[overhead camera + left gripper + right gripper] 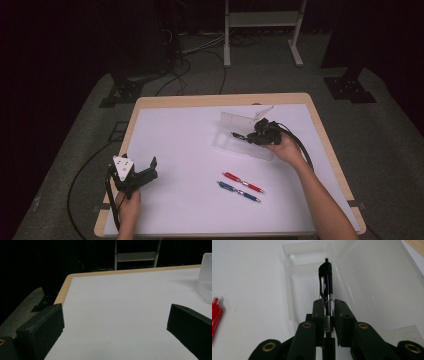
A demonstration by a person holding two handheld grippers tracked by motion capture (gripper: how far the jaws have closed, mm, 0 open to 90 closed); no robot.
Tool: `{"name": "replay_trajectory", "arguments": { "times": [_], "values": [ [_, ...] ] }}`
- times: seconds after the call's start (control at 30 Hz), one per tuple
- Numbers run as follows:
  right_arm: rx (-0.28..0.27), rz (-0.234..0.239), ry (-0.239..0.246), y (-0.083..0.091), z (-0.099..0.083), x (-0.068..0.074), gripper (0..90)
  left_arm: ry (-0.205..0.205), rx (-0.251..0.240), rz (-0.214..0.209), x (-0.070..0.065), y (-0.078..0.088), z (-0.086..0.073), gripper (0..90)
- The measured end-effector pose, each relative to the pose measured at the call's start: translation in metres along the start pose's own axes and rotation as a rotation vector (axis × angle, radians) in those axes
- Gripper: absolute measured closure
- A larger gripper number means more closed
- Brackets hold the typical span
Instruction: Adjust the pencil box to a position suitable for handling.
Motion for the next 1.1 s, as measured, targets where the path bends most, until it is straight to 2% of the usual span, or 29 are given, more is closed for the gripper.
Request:
{"name": "replay_trajectory", "arguments": {
  "times": [0.7,0.87,1.1],
  "values": [
    [0.002,0.012,-0.007,-0.0019,-0.0022,-0.0031,78.3,0.001,0.0,0.0,-0.0001,0.0001,0.0,0.4],
    [-0.009,0.007,-0.013,-0.0018,-0.0019,-0.0041,75.2,-0.001,-0.001,0.0,-0.0003,0.0003,0.0,0.3],
    [-0.009,0.028,-0.02,0.0034,-0.0032,0.0013,73.4,0.002,0.002,-0.001,0.0002,0.0002,-0.0003,0.3]
  ]
}}
Point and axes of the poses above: each handheld gripper's, and its own axes: y roughly backward along the jaws, z roughly out of its top, x roughly to its left, the point moved 7 cm from there along -y, roughly forward along the jaws, and after that the axes turned 12 degrees about z, right-handed, at the moved point
